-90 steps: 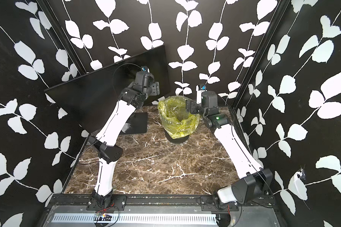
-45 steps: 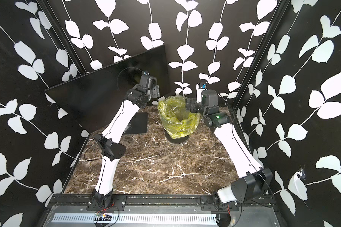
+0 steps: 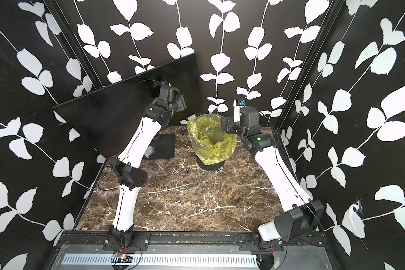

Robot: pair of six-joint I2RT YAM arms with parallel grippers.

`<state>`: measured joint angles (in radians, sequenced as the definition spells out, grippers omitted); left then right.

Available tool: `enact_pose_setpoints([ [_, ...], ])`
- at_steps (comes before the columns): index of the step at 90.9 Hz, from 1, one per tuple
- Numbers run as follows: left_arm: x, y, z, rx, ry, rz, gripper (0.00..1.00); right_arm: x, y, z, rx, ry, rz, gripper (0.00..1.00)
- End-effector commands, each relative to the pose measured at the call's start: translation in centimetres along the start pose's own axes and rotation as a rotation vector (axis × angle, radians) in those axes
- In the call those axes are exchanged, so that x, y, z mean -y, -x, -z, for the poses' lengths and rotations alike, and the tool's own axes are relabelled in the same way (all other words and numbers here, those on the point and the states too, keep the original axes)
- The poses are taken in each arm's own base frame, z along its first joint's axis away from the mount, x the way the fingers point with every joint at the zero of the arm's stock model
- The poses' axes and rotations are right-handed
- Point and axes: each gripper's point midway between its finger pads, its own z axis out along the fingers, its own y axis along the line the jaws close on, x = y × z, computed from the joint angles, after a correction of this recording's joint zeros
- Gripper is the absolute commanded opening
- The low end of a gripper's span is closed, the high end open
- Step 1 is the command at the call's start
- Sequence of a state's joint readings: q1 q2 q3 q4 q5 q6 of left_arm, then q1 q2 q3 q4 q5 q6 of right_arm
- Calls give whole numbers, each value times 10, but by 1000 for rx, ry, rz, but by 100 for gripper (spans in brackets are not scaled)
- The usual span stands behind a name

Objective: Remove the sticky note from the monitor
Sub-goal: Tear off the sticky note from the monitor.

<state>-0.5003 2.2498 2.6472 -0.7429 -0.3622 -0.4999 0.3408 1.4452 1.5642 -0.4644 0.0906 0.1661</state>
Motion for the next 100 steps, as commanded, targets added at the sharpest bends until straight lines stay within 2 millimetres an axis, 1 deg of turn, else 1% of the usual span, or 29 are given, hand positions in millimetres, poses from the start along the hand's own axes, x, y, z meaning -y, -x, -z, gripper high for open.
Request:
enact_pose_setpoints([
  [1, 4, 9, -1, 23, -39, 60, 73, 4, 14, 6, 51, -10, -2, 97],
  [15, 1, 9, -8, 18, -49, 97, 69, 5, 13, 4, 47, -9, -6, 97],
  [26, 3, 9, -17, 12, -91, 145, 62, 5, 13, 3, 47, -9, -9, 97],
  [30, 3, 5, -21, -2, -95, 158, 60, 5, 14, 3, 48, -7, -10, 97],
  [38, 0, 4, -24, -8, -94, 167, 59, 5, 14, 1, 47, -9, -8, 97],
  [46, 2, 8, -26, 1, -119, 182, 56, 4, 14, 0, 46, -6, -11, 97],
  [56, 0, 3, -26, -23, -107, 176, 53, 4, 14, -2, 44, -7, -13, 97],
  [59, -1, 2, -26, -26, -107, 180, 50, 4, 14, -2, 44, -6, -13, 97],
  [72, -1, 6, -24, -18, -113, 179, 29, 4, 15, -3, 45, -5, -15, 97],
  [81, -4, 7, -18, -24, -101, 171, 11, 3, 15, -4, 44, -3, -18, 97],
  [82, -4, 7, -18, -23, -99, 171, 6, 4, 15, -4, 44, -4, -18, 97],
  [84, -5, 9, -16, -20, -96, 174, 1, 3, 15, -5, 43, -3, -18, 97],
  [92, -5, 14, -11, -7, -99, 173, 0, 3, 14, -6, 40, -1, -21, 97],
  [100, -1, 19, -3, 11, -103, 145, 0, 2, 13, -7, 38, 2, -22, 97],
])
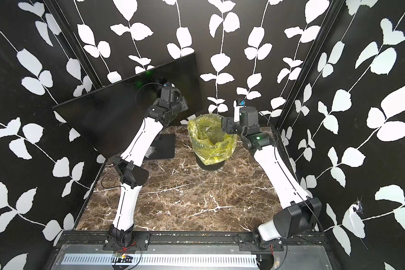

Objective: Remove the sticky note from the monitor
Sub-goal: Tear off the sticky note from the monitor, then place the sticky note in the trash bin.

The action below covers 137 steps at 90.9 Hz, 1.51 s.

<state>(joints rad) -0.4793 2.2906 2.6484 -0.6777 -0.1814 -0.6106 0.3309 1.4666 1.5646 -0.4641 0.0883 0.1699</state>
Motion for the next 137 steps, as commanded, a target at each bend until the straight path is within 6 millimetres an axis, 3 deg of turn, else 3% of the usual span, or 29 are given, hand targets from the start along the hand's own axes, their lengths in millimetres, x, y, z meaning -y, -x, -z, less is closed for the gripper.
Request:
enact_pose_setpoints([
  [1, -14, 34, 23, 77, 42, 10, 0, -2, 19, 2, 56, 13, -17, 97],
  [25, 19, 42, 62, 116, 13, -148, 0, -3, 18, 3, 56, 18, -25, 97],
  [61, 52, 40, 96, 113, -72, -272, 0, -7, 17, 4, 59, 43, -41, 97],
  [83, 95, -13, 110, -27, -228, -487, 0, -6, 21, 8, 69, 33, -35, 96],
  [97, 118, -79, 119, -184, -336, -700, 0, 4, 28, 13, 82, -23, -10, 96],
  [107, 112, -113, 117, -269, -307, -849, 0, 8, 31, 15, 90, -45, -10, 96],
  [115, 104, -128, 115, -311, -279, -929, 0, 12, 34, 20, 104, -71, -12, 96],
  [131, 108, -143, 104, -320, -264, -955, 29, 14, 41, 29, 121, -80, -29, 96],
  [137, 109, -145, 99, -321, -261, -958, 33, 14, 42, 31, 120, -80, -35, 95],
])
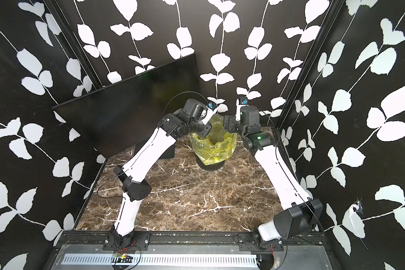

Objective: Remove the sticky note from the monitor
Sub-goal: Place the sticky note in the trash bin, then reset both arms

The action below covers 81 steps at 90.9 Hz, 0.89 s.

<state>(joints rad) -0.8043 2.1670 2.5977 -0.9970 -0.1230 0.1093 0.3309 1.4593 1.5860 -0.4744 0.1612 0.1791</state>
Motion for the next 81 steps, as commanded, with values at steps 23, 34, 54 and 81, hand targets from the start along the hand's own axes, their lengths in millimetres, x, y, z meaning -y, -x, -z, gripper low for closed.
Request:
enact_pose_setpoints([
  [23, -18, 2, 5, -3, 91, -54, 63, -1, 38, 28, 83, -2, -16, 95],
  [34, -35, 15, 32, 55, 117, -15, 67, -8, 35, 28, 60, 13, -14, 95],
  [54, -59, 0, 86, 127, 65, 154, 82, -11, 0, 29, -38, 51, -32, 97],
  [81, -102, -121, 134, 146, 232, 307, 89, 4, -74, 56, -26, 88, -44, 99],
])
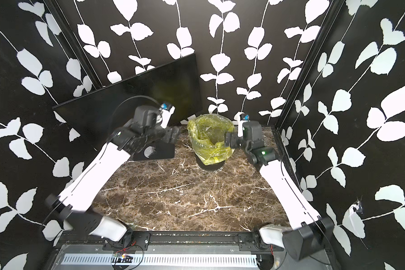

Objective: Remove the sticky note from the monitor
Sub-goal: Reset both arms

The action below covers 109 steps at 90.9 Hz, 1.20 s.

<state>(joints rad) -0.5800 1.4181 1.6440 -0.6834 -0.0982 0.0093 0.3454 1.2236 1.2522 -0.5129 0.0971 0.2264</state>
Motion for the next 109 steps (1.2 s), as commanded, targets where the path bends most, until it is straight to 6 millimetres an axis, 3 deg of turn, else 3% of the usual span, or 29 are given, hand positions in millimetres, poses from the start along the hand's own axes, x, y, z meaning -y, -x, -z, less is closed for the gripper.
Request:
enact_pose_setpoints([
  [1, -21, -31, 6, 67, 67, 80, 90, -1, 8, 18, 122, 38, -12, 99],
  [10, -49, -78, 6, 36, 158, 95, 98, 14, -10, 22, 133, -10, -15, 100],
  [13, -58, -102, 1, -1, 185, 104, 99, 18, -16, 22, 139, -23, -22, 100],
  [21, -84, -138, -10, 14, 291, 131, 99, 31, -36, 18, 144, -68, -19, 100],
  [40, -134, -208, -38, -37, 518, 172, 99, 74, -91, 6, 209, -220, -18, 99],
  [48, -150, -233, -55, -60, 574, 167, 99, 87, -88, 8, 316, -261, -26, 99],
  [54, -161, -226, -65, -42, 577, 148, 99, 99, -96, -3, 340, -300, 0, 99],
  [62, -169, -240, -76, -86, 600, 126, 99, 113, -114, -24, 315, -329, 4, 100],
  [66, -175, -247, -79, -78, 613, 133, 99, 113, -104, -26, 354, -329, 33, 100],
  [68, -174, -261, -82, -100, 606, 134, 99, 114, -99, -27, 387, -330, 41, 100],
  [71, -176, -266, -86, -69, 598, 139, 99, 117, -100, -32, 386, -335, 56, 100],
  [80, -178, -260, -95, -53, 566, 93, 99, 127, -98, -52, 360, -336, 85, 100],
  [96, -190, -262, -90, 58, 623, 103, 99, 152, -82, -69, 363, -277, 77, 100],
  [109, -192, -266, -86, 65, 609, 133, 99, 140, -89, -76, 318, -124, 67, 100],
])
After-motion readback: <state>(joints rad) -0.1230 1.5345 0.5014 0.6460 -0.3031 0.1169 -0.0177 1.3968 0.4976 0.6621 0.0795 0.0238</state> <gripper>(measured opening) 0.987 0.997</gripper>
